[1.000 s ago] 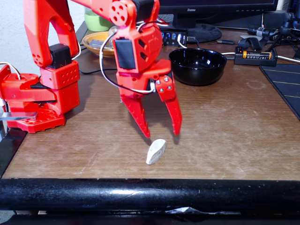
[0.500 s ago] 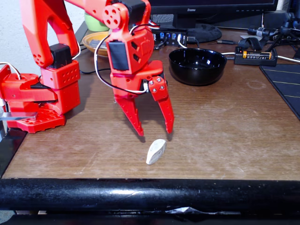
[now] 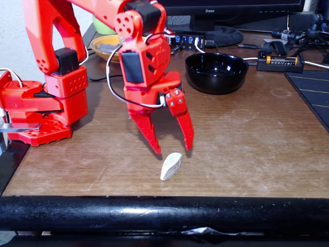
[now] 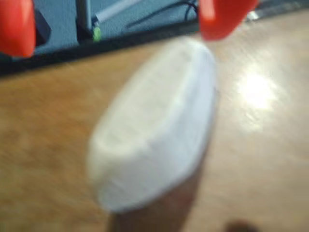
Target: Ramasse la gomme et mets-la dans le bol.
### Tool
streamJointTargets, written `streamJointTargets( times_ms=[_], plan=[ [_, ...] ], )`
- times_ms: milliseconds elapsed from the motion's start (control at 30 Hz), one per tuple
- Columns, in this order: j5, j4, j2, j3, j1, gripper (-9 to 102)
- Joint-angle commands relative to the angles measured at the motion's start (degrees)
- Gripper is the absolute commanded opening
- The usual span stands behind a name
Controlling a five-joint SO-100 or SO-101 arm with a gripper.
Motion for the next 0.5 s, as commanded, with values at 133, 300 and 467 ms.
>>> streamJointTargets(
  times_ms=[133, 300, 467],
  plan=[
    [-1.14, -2.29, -0.09, 1.32, 0.26, 19],
    [-1.49, -4.22, -0.35, 2.99, 0.53, 19],
    [-1.76, -6.06, -1.23, 4.31, 0.79, 19]
  ],
)
